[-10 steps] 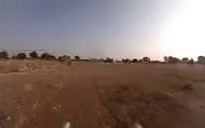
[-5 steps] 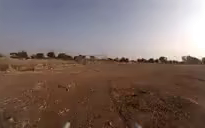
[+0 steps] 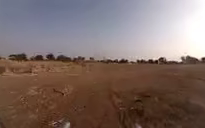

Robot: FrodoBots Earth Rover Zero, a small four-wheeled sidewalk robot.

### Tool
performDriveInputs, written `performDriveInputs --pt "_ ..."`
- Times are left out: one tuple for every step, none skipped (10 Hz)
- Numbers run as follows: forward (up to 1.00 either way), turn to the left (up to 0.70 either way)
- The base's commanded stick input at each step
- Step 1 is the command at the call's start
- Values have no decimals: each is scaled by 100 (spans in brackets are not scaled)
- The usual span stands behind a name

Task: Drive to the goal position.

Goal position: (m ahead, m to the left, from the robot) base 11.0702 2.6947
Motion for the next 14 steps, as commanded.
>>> performDriveInputs --pt "46 0" --pt "46 0" --pt "46 0" --pt "46 0" --pt "46 0" --pt "46 0" --pt "46 0" --pt "46 0" --pt "46 0" --pt "46 0" --pt "46 0" --pt "46 0" --pt "46 0" --pt "46 0"
